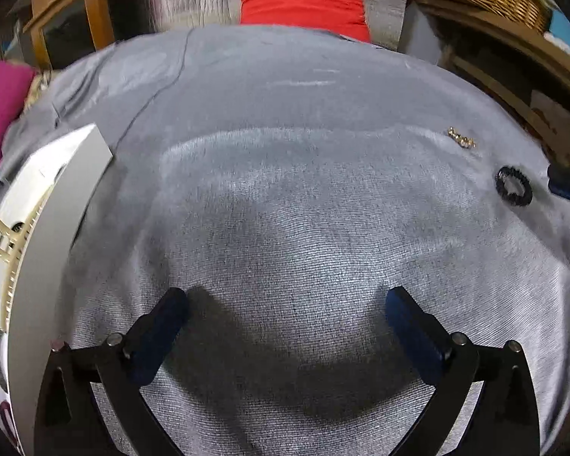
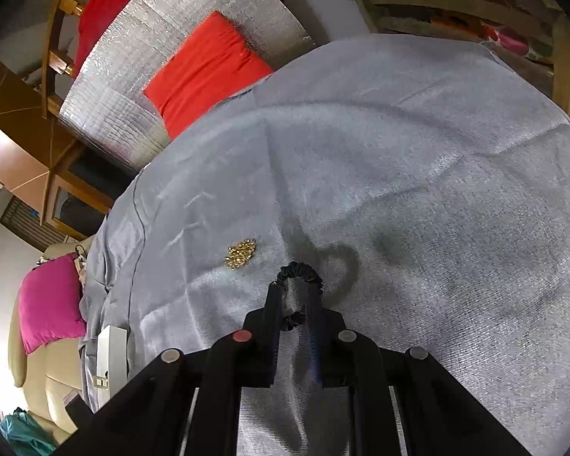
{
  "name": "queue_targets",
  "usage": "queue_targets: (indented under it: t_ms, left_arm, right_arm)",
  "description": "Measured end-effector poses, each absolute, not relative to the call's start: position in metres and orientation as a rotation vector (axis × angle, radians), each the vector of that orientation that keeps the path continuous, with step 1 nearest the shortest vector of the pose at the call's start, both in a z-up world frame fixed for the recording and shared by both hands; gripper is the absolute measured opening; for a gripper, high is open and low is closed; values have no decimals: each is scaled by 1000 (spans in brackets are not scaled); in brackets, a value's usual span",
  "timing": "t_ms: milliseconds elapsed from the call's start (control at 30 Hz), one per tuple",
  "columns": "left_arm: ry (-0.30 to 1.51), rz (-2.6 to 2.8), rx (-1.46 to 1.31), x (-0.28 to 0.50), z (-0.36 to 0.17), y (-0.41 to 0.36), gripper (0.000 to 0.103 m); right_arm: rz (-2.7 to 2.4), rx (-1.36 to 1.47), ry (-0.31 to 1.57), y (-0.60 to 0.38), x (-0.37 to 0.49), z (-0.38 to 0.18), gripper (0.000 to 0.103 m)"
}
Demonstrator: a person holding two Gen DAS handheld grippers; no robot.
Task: Organize jewelry
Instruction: 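Grasp the black beaded bracelet on the gray cloth with the right tool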
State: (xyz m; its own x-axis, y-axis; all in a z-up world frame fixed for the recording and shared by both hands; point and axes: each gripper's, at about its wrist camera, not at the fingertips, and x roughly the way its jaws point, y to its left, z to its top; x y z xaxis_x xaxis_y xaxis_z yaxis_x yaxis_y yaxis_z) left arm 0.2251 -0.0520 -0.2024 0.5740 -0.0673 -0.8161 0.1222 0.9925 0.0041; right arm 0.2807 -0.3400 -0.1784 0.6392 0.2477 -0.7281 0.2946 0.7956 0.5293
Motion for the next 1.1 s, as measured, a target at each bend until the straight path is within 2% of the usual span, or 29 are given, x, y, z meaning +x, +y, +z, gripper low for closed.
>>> queue_targets:
  t_ms: [233, 300, 333, 367, 433, 500, 533, 567, 700, 767, 900, 967, 1100]
  left_arm:
    - [975, -98, 34, 211, -201, -51, 103]
    - [1026, -116, 33, 214, -200, -52, 103]
    - [1069, -128, 35, 219, -197, -50, 103]
    - [1126, -145, 45, 226, -196, -49, 103]
    - [1133, -158, 52, 232, -188, -47, 103]
    - [1019, -109, 62, 229, -172, -44, 103]
    - [978, -101, 76, 228, -164, -45, 103]
    - [950, -114, 84, 227, -157, -47, 103]
    - [873, -129, 86, 224, -141, -54, 103]
    - [864, -143, 69, 225, -140, -55, 103]
    - [870, -149, 48, 230, -139, -59, 103]
    - [876, -147, 42, 232, -141, -62, 103]
    - [878, -154, 52, 231, -142, -70, 103]
  right_arm:
    - [-28, 678, 901, -341, 283, -182, 16]
    - [-39, 685, 899, -343, 283, -184, 38]
    - [-49, 692, 896, -345, 283, -185, 61]
    - [-57, 698, 878, -346, 283, -185, 69]
    - [-57, 695, 838, -348, 282, -183, 69]
    - [-33, 713, 851, -348, 287, -187, 60]
    - [-23, 719, 863, -347, 289, -189, 45]
    - [-15, 721, 882, -345, 292, -191, 40]
    - [-32, 698, 930, -339, 302, -204, 40]
    - [-34, 696, 948, -338, 305, -209, 36]
    - [-44, 699, 962, -338, 308, -217, 22]
    - [-54, 690, 964, -336, 308, -219, 10]
    - [-77, 657, 938, -336, 303, -211, 9]
